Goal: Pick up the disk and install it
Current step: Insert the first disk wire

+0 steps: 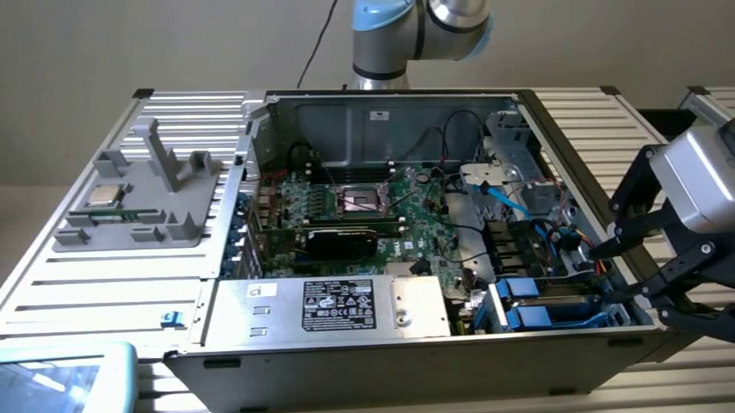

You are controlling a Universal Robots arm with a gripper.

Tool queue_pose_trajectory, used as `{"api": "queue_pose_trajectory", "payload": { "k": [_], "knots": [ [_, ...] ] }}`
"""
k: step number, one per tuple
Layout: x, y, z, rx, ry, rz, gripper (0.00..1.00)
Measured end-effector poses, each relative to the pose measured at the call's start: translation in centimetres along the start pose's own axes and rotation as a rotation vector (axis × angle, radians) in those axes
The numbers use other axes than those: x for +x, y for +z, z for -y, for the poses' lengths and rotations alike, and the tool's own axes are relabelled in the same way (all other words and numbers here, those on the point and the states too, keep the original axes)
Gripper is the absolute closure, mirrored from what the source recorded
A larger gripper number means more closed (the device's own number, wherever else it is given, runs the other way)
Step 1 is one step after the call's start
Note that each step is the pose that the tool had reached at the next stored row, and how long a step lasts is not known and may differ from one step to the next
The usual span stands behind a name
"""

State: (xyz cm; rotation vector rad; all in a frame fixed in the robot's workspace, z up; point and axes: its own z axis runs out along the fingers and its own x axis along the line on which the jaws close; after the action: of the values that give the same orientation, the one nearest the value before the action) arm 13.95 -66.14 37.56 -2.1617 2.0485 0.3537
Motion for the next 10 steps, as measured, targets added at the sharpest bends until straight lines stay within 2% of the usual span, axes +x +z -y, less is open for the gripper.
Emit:
{"api": "queue_pose_trajectory", "payload": {
  "k": [5,10],
  "knots": [
    [0.19,0.47,0.02,-0.0149,-0.067,-0.0026,0.56],
    [0.28,0.8,0.01,-0.0169,-0.118,0.0009,0.56]
  ]
}}
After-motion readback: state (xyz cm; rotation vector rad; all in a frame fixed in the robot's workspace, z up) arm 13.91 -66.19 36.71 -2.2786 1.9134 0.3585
